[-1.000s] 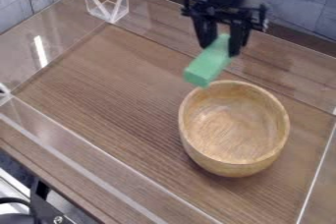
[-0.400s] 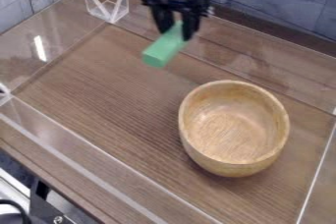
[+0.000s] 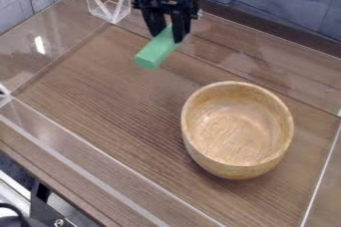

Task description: Move green stick from inside the wooden bowl to the table next to it

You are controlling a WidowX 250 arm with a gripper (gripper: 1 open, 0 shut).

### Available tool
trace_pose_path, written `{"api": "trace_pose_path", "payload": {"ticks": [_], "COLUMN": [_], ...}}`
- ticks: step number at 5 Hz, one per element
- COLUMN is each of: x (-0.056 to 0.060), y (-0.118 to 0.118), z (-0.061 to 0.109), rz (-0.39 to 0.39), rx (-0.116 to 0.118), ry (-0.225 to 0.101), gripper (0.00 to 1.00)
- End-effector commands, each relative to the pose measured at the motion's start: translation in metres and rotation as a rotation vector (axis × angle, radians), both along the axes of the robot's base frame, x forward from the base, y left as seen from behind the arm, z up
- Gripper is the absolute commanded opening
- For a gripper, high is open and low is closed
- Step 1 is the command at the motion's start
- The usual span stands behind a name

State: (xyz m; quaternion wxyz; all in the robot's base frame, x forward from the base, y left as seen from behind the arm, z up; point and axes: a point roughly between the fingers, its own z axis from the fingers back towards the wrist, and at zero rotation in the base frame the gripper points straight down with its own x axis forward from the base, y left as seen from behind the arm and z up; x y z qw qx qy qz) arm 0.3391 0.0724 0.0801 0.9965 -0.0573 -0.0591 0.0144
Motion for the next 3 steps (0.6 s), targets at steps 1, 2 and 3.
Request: {"api": "trace_pose_path", "payload": {"ticks": [1,2,3], "x": [0.0113,0.0119,0.0113], "y": [0.0105,0.0101,0.0101], "z": [0.0088,0.0077,0.0071], "rz": [-0.043,-0.031,-0.013], "rx": [0.026,0.031,0.035], "ry": [-0.068,-0.073,-0.074], "gripper": [0.0,0.0,0.0]}}
